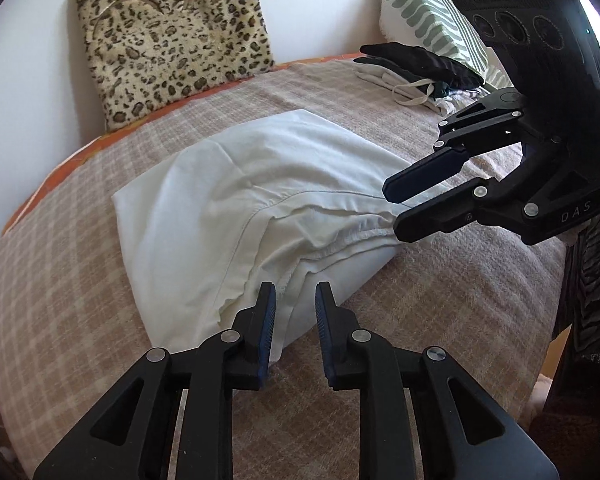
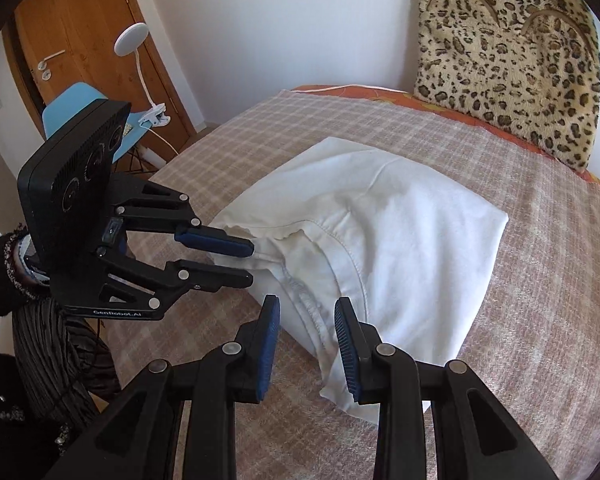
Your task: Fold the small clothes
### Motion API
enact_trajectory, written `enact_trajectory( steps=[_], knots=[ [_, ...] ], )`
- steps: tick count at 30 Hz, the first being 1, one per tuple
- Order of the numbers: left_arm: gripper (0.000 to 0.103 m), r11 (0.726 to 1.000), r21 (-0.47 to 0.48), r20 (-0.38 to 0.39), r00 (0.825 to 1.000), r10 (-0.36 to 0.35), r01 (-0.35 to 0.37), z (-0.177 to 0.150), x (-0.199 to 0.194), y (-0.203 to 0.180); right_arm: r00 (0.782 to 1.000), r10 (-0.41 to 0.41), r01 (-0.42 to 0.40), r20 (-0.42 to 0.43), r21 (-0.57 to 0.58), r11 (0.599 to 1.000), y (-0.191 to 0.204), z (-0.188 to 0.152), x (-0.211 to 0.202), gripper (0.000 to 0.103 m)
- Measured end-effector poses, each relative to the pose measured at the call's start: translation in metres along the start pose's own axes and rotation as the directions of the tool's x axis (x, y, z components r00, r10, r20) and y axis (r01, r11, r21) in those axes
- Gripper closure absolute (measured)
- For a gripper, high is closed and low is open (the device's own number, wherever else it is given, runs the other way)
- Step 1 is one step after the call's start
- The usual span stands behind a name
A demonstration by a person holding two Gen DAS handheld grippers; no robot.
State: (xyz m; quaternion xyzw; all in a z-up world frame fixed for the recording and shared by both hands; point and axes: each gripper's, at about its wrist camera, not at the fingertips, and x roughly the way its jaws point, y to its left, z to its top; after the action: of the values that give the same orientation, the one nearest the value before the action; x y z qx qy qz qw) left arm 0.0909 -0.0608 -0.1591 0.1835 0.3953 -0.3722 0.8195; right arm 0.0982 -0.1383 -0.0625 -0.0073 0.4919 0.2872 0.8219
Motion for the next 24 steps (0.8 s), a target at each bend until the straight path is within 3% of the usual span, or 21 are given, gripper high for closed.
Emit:
enact_trajectory(
  steps=[7,9,10,12,15,20,22,24],
  knots=[
    [0.084,0.999,0.021,-0.039,0.999,0.027,-0.027,0.000,0.016,0.001,0.994,-0.080,0.074,-0.076,-0.082,0.994,0.007,-0.006,0.026,0.075],
    [0.094,0.999,0.025,-0.044,0.998,0.044,-0.043,0.000,0.020,0.003,0.989,-0.111,0.101,-0.094,-0.110,0.989,0.008,-0.006,0.031,0.077],
    [0.097,0.998,0.031,-0.044,0.998,0.048,-0.047,0.000,0.020,0.003,0.987,-0.124,0.110,-0.103,-0.125,0.986,0.008,-0.006,0.033,0.084],
    [0.100,1.000,0.015,-0.033,0.999,0.023,-0.023,0.000,0.018,0.008,0.983,-0.135,0.116,-0.123,-0.151,0.982,0.008,-0.005,0.035,0.096],
    [0.102,1.000,-0.027,-0.012,1.000,-0.005,0.005,0.001,0.007,0.016,0.981,-0.127,0.101,-0.144,-0.175,0.979,0.008,-0.001,0.030,0.103],
    [0.102,0.995,-0.057,0.007,0.996,-0.084,0.085,-0.003,-0.011,0.018,0.988,-0.072,0.049,-0.133,-0.171,0.984,0.006,0.004,0.008,0.103],
    [0.102,0.992,-0.031,-0.037,0.991,-0.126,0.125,-0.007,-0.006,0.013,0.986,-0.072,0.043,-0.147,-0.192,0.981,0.006,0.003,0.008,0.103],
    [0.102,0.996,-0.006,-0.085,0.992,-0.093,0.092,-0.012,-0.001,0.008,0.982,-0.099,0.062,-0.164,-0.221,0.973,0.007,0.000,0.012,0.103]
  ],
)
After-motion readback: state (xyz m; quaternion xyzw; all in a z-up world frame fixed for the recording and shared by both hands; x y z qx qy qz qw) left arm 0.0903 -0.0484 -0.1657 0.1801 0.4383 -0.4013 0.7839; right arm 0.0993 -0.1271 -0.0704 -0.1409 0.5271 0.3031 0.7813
